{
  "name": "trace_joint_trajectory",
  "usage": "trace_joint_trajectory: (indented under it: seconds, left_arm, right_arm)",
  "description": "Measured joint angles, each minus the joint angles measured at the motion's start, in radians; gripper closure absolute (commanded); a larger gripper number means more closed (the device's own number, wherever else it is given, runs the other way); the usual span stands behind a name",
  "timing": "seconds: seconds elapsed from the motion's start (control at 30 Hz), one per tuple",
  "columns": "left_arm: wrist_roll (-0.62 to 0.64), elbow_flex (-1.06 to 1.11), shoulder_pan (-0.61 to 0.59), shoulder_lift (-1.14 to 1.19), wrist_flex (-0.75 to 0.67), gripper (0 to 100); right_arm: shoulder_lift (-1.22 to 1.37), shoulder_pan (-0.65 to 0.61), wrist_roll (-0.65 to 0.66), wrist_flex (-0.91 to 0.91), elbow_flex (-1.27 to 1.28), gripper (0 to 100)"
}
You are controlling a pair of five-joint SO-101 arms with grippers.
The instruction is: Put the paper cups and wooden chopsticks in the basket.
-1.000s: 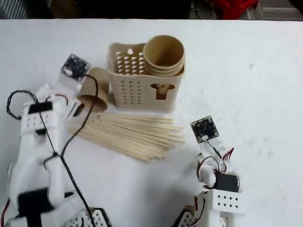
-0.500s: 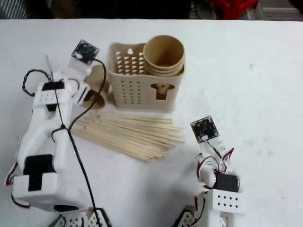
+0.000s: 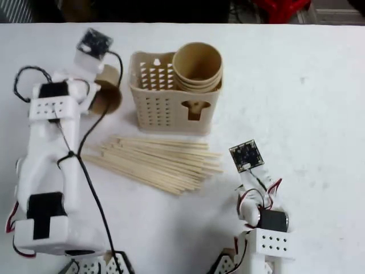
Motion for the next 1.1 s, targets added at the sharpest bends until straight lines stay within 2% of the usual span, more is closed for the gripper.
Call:
trace_joint_trajectory:
  seconds: [0.3,0.43,0.6,0.73,0.83,0.97,1.1]
  left_arm:
    - [0.098,-0.460,0.000,-0.041,0.470,98]
    - [0.133,-0.700,0.005,-0.043,0.618,98]
    - [0.176,-0.990,0.109,-0.060,0.770,98]
    - [0.193,-1.157,0.253,-0.066,0.796,98]
    - [0.196,-1.189,0.381,-0.066,0.793,98]
    - [0.216,-1.103,0.539,-0.066,0.730,98]
    - [0.275,-0.944,0.569,-0.066,0.660,93]
  right_arm:
    - [0.000,0.000,0.000,0.000,0.000,97.8]
    - [0.000,0.000,0.000,0.000,0.000,97.8]
    - [0.000,0.000,0.000,0.000,0.000,97.8]
    - [0.000,0.000,0.000,0.000,0.000,97.8]
    - [0.000,0.000,0.000,0.000,0.000,97.8]
    - [0.000,0.000,0.000,0.000,0.000,97.8]
    - [0.000,0.000,0.000,0.000,0.000,97.8]
